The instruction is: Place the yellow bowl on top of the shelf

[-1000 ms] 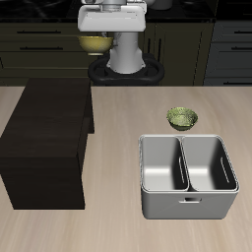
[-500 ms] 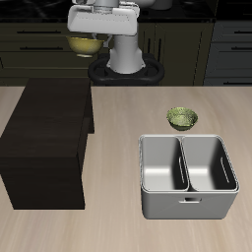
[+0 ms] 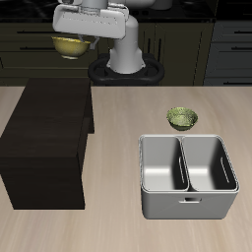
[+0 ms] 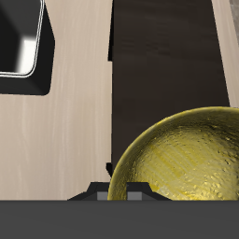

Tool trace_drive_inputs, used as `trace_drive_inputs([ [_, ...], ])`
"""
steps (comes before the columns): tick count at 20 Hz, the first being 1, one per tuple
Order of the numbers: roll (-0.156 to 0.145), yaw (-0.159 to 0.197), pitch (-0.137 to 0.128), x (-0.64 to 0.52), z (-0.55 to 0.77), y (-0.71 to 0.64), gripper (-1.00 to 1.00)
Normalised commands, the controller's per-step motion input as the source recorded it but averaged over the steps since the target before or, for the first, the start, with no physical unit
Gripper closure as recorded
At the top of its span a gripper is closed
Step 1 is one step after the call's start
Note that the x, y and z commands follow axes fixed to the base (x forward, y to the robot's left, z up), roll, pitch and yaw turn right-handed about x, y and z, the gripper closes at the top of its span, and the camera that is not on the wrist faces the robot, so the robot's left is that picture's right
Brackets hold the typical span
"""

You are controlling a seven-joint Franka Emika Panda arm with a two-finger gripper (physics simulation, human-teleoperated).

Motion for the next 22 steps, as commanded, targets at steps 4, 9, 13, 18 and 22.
trace_drive_inputs([
  [4,-0.018,-0.018,0.039,0.23,0.04,-0.27,1.0],
  [9,0.008,0.012,0.023,0.16,0.0,-0.17,1.0],
  [13,-0.01,0.012,0.03,0.25,0.01,-0.21,1.0],
  [18,0.01,0.016,-0.001,0.17,0.1,-0.11,1.0],
  [22,-0.023,-0.009,0.002,0.28,0.12,-0.23,1.0],
])
